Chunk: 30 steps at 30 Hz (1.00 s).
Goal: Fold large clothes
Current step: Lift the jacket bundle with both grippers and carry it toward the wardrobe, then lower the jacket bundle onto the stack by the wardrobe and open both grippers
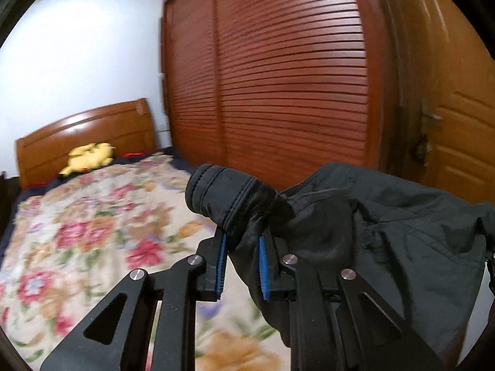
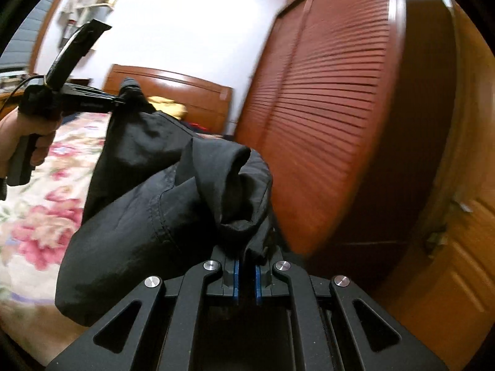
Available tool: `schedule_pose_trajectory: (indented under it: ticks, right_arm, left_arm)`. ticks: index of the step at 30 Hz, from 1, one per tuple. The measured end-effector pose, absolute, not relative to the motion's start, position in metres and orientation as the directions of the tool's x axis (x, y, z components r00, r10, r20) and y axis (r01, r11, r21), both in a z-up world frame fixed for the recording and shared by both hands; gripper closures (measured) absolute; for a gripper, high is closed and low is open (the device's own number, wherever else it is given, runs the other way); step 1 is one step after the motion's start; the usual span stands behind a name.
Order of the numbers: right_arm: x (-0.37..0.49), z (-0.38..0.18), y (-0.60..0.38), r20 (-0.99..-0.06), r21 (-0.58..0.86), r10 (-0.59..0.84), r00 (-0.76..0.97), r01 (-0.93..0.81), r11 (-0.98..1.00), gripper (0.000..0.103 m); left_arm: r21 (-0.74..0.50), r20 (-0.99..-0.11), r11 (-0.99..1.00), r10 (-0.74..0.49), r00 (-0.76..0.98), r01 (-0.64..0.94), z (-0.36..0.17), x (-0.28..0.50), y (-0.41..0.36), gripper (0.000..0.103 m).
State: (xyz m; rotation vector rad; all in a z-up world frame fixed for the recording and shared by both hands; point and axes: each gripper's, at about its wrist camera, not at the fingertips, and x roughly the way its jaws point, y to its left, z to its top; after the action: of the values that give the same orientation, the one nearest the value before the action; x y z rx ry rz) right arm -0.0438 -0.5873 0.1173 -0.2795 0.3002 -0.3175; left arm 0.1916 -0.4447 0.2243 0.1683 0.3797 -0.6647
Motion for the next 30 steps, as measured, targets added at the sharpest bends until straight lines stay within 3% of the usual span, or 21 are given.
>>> schedule_pose_trajectory:
  ticks: [7, 14, 17, 18, 21, 23, 25, 29, 30]
  right_arm:
    - [-0.086, 0.122, -0.633, -0.269, -0.314, -0.509, 0.818, 0.425, 0.849, 0.097]
    - [-0.100, 0.073, -0.652, -0.407, -0.259, -0.551, 0.728, 0.487, 0.834, 0.097]
    - [-0.106, 0.056, -0.661, -0.457, -0.182, -0.525, 0.718, 0.503, 0.845, 0.096]
    - [-0.100, 0.055, -0.661, -0.465, -0.161, -0.515, 0.720, 0.503, 0.849, 0.096]
    - [-0.102, 0.064, -0.654, -0.442, -0.119, -0.504, 0.742, 0.508, 0.853, 0.095]
    - [-0.115, 0.069, -0.655, -0.429, -0.089, -0.496, 0.755, 0.511, 0.855, 0.094]
    - [-0.119, 0.076, -0.651, -0.415, -0.075, -0.494, 0.764, 0.513, 0.855, 0.088]
    - [-0.128, 0.084, -0.631, -0.392, -0.088, -0.518, 0.760, 0.530, 0.843, 0.067]
    - [-0.135, 0.088, -0.625, -0.383, -0.089, -0.519, 0.764, 0.529, 0.844, 0.056]
  left_arm:
    - [0.030, -0.397, 0.682, -0.663, 0.635, 0.731, 0.205, 0.175, -0.534, 0.085]
    - [0.099, -0.534, 0.647, -0.606, 0.589, 0.756, 0.138, 0.184, -0.565, 0.081]
    - [0.098, -0.542, 0.652, -0.599, 0.590, 0.752, 0.127, 0.183, -0.556, 0.067]
    - [0.115, -0.535, 0.654, -0.593, 0.602, 0.747, 0.126, 0.180, -0.552, 0.056]
    - [0.119, -0.529, 0.639, -0.607, 0.593, 0.760, 0.123, 0.172, -0.536, 0.051]
    - [0.103, -0.529, 0.638, -0.615, 0.585, 0.763, 0.121, 0.169, -0.523, 0.038]
    - [0.072, -0.525, 0.635, -0.631, 0.570, 0.769, 0.117, 0.166, -0.508, 0.021]
    - [0.071, -0.510, 0.645, -0.632, 0.583, 0.761, 0.110, 0.144, -0.474, 0.015]
    - [0.061, -0.508, 0.649, -0.633, 0.584, 0.758, 0.108, 0.137, -0.463, 0.008]
